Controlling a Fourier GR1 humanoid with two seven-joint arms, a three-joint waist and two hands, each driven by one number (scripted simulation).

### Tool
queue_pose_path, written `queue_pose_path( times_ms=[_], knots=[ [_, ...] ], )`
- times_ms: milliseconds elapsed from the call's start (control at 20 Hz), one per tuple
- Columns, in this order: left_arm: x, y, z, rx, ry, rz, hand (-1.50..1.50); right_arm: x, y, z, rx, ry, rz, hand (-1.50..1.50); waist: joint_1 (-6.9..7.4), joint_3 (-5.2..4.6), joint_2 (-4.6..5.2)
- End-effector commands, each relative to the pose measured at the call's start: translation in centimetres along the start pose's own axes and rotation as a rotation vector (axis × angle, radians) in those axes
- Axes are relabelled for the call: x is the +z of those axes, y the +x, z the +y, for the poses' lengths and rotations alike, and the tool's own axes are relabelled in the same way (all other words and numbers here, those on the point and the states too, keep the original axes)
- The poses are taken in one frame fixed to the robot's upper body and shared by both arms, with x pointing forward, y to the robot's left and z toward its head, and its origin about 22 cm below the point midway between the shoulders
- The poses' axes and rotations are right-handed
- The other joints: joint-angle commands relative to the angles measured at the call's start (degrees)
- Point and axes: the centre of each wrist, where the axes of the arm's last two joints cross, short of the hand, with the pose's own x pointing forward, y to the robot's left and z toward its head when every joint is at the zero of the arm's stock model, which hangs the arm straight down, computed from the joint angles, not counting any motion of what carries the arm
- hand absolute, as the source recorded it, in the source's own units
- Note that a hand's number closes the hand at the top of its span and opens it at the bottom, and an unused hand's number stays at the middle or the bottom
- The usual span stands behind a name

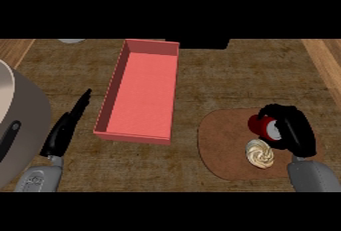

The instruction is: Pick the can from the cutting board and place it in the cardboard box

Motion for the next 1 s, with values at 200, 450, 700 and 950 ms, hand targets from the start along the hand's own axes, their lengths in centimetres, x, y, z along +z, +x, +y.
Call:
queue_pose_path(
  times_ms=[200, 450, 700, 950],
  knots=[
    [-1.2, 2.0, -1.3, -0.015, -0.07, -0.073, 0.0, -3.8, 10.1, 5.7, 0.0, 0.234, -0.046, 1.5, 7.26, 0.07, 1.98],
    [-2.0, 3.0, -2.2, -0.02, -0.103, -0.096, 0.0, -8.0, 13.3, 4.0, 0.108, 0.238, -0.021, 1.5, 8.32, 0.41, 1.34],
    [-1.8, 2.5, -2.8, -0.013, -0.136, -0.08, 0.0, -12.0, 17.3, 1.8, 0.206, 0.155, 0.073, 1.5, 9.68, 0.49, 0.15],
    [-2.2, 2.8, -3.5, -0.01, -0.145, -0.064, 0.0, -15.6, 21.5, -1.2, 0.279, 0.042, 0.213, 1.5, 9.76, 0.62, -0.28]
  ],
)
